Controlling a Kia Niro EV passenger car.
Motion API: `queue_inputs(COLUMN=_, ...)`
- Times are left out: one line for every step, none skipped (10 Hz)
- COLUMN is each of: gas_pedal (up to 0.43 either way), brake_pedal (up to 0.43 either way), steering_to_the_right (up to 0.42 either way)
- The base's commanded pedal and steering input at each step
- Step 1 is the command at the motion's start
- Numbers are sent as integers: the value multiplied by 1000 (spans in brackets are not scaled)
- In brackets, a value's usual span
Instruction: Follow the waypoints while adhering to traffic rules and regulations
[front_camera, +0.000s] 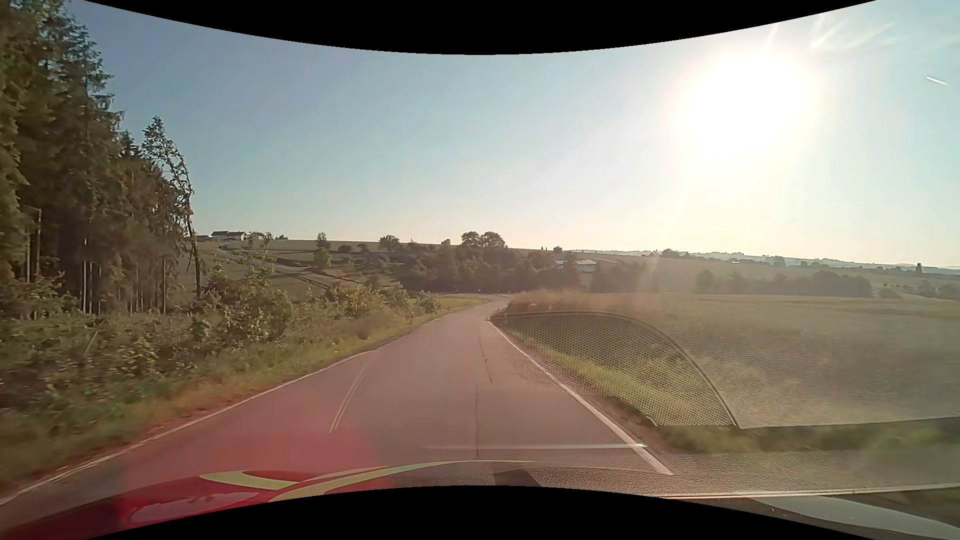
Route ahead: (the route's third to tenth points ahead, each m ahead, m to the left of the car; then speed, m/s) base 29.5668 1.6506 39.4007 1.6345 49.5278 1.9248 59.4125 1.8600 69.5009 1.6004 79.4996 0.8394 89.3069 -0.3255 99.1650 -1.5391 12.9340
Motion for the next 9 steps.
queue_inputs(gas_pedal=0, brake_pedal=91, steering_to_the_right=-21)
queue_inputs(gas_pedal=0, brake_pedal=91, steering_to_the_right=-13)
queue_inputs(gas_pedal=0, brake_pedal=91, steering_to_the_right=-9)
queue_inputs(gas_pedal=0, brake_pedal=91, steering_to_the_right=-7)
queue_inputs(gas_pedal=0, brake_pedal=98, steering_to_the_right=-4)
queue_inputs(gas_pedal=0, brake_pedal=104, steering_to_the_right=-4)
queue_inputs(gas_pedal=0, brake_pedal=110, steering_to_the_right=-5)
queue_inputs(gas_pedal=0, brake_pedal=122, steering_to_the_right=-5)
queue_inputs(gas_pedal=0, brake_pedal=128, steering_to_the_right=-6)
